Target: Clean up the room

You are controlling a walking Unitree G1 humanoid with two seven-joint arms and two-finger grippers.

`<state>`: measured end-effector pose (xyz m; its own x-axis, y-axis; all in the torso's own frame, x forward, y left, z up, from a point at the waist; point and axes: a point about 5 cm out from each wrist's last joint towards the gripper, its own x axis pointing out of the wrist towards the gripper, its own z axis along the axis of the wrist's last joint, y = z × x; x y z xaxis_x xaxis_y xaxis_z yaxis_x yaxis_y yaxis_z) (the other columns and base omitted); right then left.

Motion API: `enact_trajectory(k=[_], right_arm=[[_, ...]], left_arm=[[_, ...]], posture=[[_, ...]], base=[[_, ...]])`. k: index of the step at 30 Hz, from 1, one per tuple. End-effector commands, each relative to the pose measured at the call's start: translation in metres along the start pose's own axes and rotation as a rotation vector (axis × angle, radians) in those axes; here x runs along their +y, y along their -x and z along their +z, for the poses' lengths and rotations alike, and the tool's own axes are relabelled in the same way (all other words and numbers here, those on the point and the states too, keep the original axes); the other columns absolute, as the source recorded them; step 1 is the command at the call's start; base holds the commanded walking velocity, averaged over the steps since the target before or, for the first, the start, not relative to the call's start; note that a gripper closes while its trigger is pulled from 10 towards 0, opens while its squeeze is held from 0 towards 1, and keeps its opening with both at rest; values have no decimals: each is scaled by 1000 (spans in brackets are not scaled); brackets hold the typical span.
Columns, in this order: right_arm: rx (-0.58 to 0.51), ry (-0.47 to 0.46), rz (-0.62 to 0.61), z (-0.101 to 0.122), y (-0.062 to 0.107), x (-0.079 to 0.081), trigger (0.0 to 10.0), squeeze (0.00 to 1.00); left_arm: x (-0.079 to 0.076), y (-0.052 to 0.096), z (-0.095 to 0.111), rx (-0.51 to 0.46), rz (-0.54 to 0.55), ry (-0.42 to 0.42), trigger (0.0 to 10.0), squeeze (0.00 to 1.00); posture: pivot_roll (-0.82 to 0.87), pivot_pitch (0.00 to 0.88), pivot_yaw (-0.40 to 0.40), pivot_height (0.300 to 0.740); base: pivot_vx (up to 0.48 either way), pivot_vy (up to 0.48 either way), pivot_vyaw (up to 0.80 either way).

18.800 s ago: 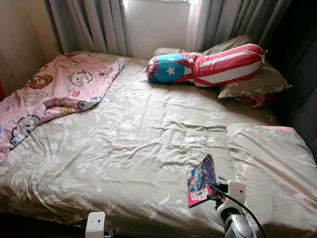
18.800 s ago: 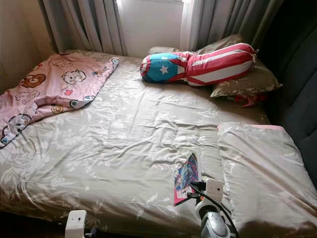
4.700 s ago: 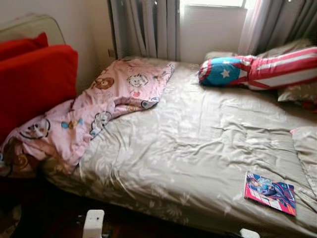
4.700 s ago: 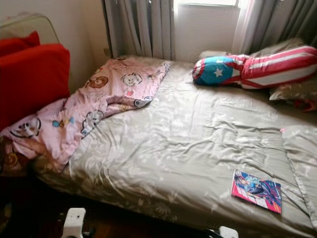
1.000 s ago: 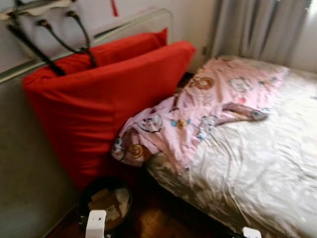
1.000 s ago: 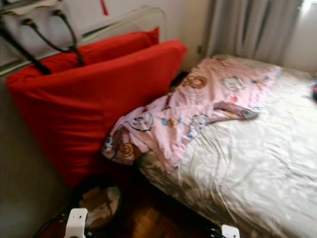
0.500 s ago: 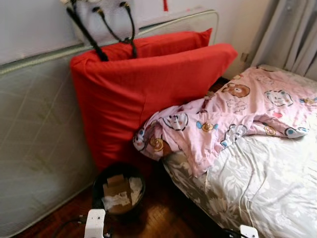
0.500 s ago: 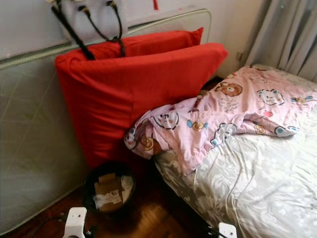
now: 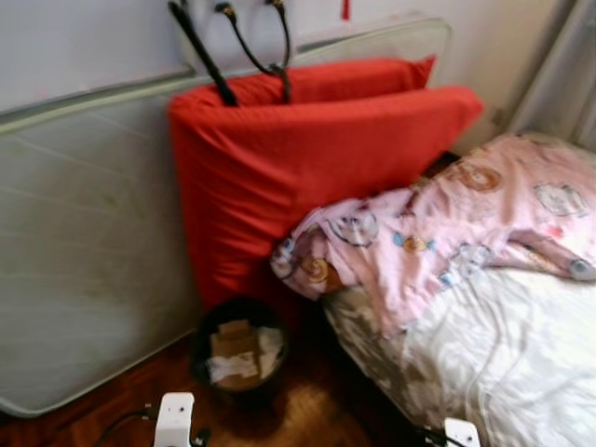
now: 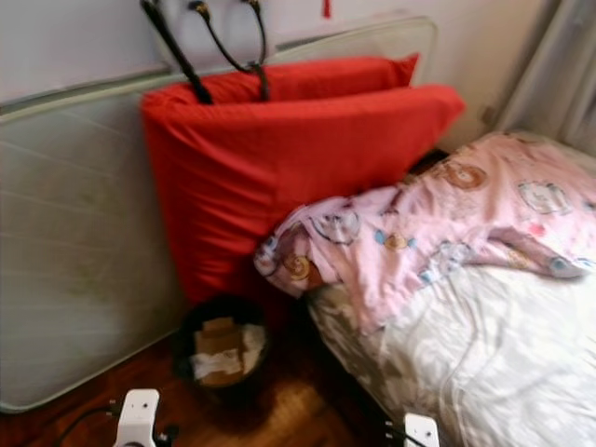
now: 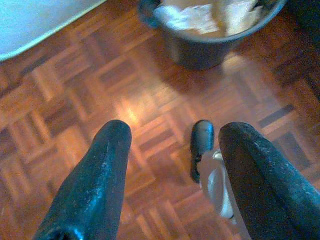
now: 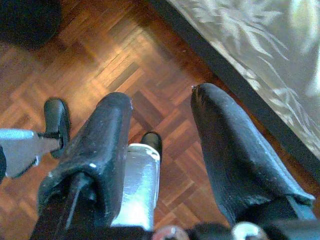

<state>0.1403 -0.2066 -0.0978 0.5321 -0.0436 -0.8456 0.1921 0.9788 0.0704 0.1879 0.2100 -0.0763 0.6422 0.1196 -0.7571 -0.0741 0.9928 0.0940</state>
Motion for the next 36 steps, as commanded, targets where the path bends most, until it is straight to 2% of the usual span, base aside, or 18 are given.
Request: enact_trajectory(k=[1, 29, 36], right_arm=[[-3, -9, 0, 1, -1, 2, 10000, 0], [-7, -33, -31, 1, 0, -1, 10000, 0], [-3, -25, -34, 1, 0, -1, 10000, 0]], left_arm=[[2, 0, -2, 11, 3, 3, 10000, 0], [-2, 0, 0, 3, -6, 10, 10000, 0], [-3, 0, 1, 2, -6, 10, 10000, 0]], posture=[[-10, 0, -19, 740], [-8, 0, -28, 740], [-7, 0, -29, 740]], base=[[0, 0, 0], [0, 0, 0], [0, 0, -791]])
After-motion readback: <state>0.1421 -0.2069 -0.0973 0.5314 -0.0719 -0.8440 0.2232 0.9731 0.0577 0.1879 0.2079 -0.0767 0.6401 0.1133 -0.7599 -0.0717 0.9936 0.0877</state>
